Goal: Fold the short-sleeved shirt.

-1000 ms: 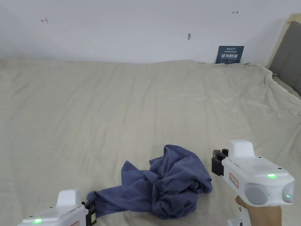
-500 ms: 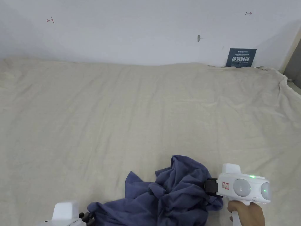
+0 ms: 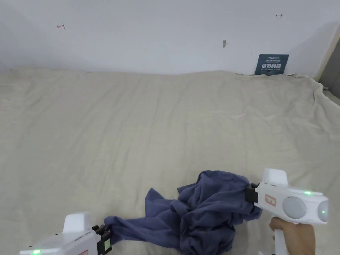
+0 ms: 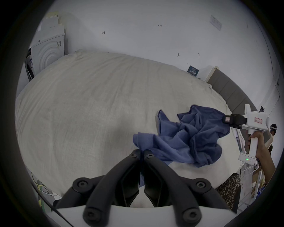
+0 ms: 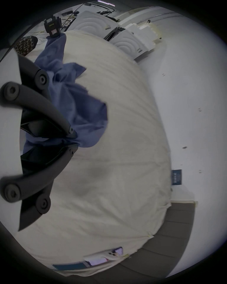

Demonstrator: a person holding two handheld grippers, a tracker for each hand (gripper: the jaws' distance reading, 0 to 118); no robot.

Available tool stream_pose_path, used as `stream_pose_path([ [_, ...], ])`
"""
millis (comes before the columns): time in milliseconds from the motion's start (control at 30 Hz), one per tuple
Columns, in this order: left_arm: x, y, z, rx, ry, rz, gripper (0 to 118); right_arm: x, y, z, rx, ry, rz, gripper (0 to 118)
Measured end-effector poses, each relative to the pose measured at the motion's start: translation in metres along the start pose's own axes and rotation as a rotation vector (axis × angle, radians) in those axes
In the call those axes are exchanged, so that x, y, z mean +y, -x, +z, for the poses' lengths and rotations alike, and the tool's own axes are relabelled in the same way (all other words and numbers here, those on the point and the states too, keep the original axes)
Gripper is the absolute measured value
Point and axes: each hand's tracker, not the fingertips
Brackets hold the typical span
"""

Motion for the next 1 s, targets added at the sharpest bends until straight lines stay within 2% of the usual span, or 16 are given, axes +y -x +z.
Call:
stream_pose_path([
  [100,0.017,0.002,0.01,-0.011,-0.029,0.013,1,0.024,-0.011,0.037,0.018,-0.079,0.027,5],
  [333,0.092,0.013,0.036,0.01,-0.172,0.016,1,0.093,-0.033,0.119,-0.018,-0.289,0.04,4],
  [400,0.123,0.014,0.044,0.025,-0.209,0.004,1,0.117,-0.037,0.134,-0.035,-0.32,0.079,4],
  [500,0.168,0.009,0.06,0.044,-0.286,-0.004,1,0.153,-0.04,0.15,-0.091,-0.371,0.129,4],
  [700,0.258,-0.002,0.082,0.116,-0.42,-0.051,1,0.226,-0.036,0.165,-0.155,-0.462,0.168,4],
  [833,0.306,-0.009,0.092,0.168,-0.49,-0.068,1,0.268,-0.033,0.169,-0.197,-0.526,0.165,4],
  [933,0.337,-0.015,0.098,0.225,-0.561,-0.094,1,0.294,-0.025,0.169,-0.25,-0.589,0.217,4],
  [1000,0.353,-0.021,0.102,0.26,-0.602,-0.123,1,0.308,-0.019,0.169,-0.255,-0.618,0.214,4],
])
